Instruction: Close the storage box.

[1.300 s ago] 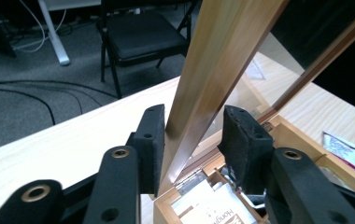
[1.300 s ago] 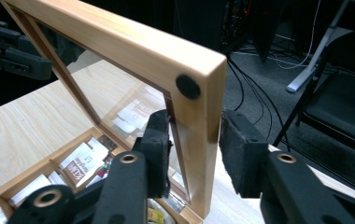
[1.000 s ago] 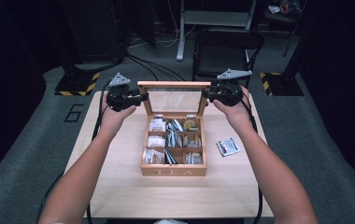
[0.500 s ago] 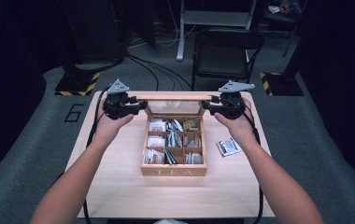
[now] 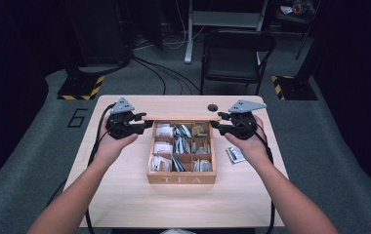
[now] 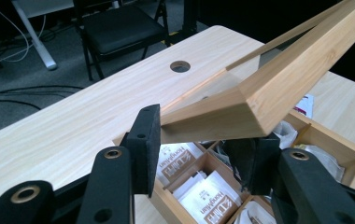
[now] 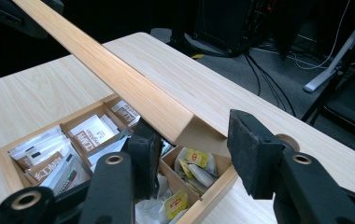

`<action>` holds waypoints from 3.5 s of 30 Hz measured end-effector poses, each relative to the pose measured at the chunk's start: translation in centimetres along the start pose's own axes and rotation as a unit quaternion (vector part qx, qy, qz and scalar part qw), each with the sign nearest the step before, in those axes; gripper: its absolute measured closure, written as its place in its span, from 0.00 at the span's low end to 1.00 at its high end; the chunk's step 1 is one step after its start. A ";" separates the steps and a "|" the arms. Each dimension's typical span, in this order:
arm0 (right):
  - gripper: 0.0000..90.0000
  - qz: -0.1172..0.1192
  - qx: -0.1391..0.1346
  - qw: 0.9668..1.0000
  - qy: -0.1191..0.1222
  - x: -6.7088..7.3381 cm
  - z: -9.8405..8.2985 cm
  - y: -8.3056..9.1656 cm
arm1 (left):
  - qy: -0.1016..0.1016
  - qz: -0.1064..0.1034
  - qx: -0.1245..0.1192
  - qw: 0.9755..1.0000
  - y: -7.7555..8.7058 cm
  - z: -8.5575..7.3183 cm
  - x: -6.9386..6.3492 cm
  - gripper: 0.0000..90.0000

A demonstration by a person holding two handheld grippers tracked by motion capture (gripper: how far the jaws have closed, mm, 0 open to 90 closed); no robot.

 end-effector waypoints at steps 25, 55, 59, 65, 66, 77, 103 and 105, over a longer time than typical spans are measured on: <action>0.57 -0.016 0.001 1.000 0.026 3.6 -3.9 0.6 | 0.008 -0.001 0.002 1.000 0.3 -5.4 -1.4 0.56; 0.53 -0.020 0.009 0.999 0.026 6.3 -8.1 0.2 | 0.004 -0.007 0.030 1.000 -0.2 -10.1 -2.2 0.56; 0.53 -0.019 0.014 0.999 0.030 6.6 -8.5 0.2 | 0.002 -0.009 0.033 0.999 -0.3 -10.6 -2.4 0.56; 0.53 -0.014 0.022 0.999 0.026 6.9 -9.1 0.1 | 0.008 -0.023 0.039 0.999 0.0 -11.1 -3.0 0.54; 0.53 -0.014 0.023 0.999 0.030 7.0 -9.2 0.1 | 0.018 -0.028 0.038 0.999 0.2 -11.3 -3.3 0.54; 0.53 -0.012 0.022 0.999 0.020 7.4 -9.9 -0.2 | 0.027 -0.031 0.048 0.998 0.4 -11.8 -3.8 0.55; 0.57 0.046 0.051 0.996 -0.053 8.8 -10.9 0.9 | 0.022 -0.030 0.056 0.998 0.2 -13.4 -4.1 0.55; 0.57 0.044 0.050 0.996 -0.056 8.9 -11.0 0.9 | 0.024 -0.031 0.058 0.998 0.2 -13.5 -4.1 0.55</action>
Point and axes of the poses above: each handheld gripper's, and its own axes: y roughly backward along the jaws, z roughly out of its top, x roughly to its left, the point moved 8 cm from there along -y, roughly forward along the jaws, and after that the axes turned 11 degrees about y, right-handed, at the moved point
